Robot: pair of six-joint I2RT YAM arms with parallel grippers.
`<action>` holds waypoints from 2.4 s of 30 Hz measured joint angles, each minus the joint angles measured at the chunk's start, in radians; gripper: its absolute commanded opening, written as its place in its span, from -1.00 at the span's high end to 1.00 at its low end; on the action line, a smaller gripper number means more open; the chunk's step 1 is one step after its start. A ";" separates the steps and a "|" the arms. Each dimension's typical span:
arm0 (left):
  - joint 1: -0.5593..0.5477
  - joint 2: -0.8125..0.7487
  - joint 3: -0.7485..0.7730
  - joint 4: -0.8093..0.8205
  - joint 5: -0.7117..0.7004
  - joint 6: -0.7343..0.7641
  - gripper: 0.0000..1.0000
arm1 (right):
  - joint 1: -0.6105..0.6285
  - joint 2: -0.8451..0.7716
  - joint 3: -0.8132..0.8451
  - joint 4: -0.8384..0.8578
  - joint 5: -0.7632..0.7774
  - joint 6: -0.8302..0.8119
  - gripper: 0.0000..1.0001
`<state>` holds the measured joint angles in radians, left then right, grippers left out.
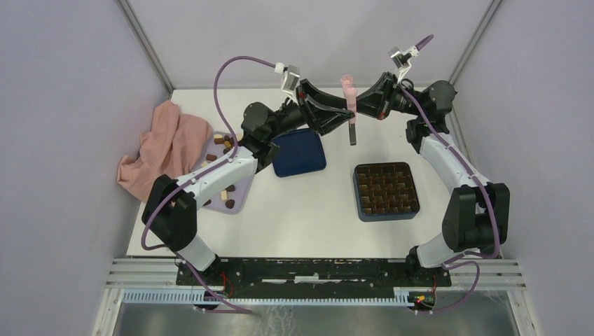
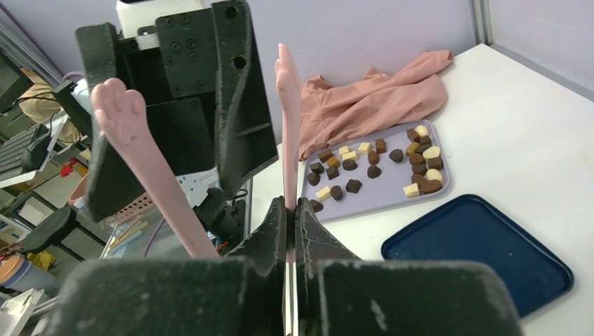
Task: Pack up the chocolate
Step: Pick up the clamp from the center of the board.
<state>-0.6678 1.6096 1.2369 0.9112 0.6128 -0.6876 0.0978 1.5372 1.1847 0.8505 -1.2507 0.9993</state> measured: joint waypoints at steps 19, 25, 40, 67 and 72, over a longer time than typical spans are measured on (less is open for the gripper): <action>-0.050 0.021 0.093 -0.179 0.026 0.170 0.96 | 0.018 -0.021 0.005 -0.298 -0.009 -0.187 1.00; -0.053 0.021 0.093 -0.176 0.075 0.169 0.96 | 0.018 -0.022 0.003 -0.418 0.024 -0.212 1.00; 0.025 -0.018 -0.052 0.047 0.061 -0.012 0.96 | 0.007 -0.018 -0.042 -0.183 -0.002 -0.079 -0.63; 0.069 -0.051 0.050 0.325 0.154 -0.138 0.96 | 0.163 -0.378 -0.099 -0.571 0.243 -0.752 -0.96; 0.054 -0.036 0.052 0.343 0.156 -0.138 0.96 | 0.212 -0.356 -0.099 -0.492 0.269 -0.615 -0.96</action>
<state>-0.6136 1.5738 1.2892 1.2537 0.7692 -0.8261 0.3096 1.1812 1.0859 0.3580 -0.9817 0.3840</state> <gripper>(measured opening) 0.065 0.979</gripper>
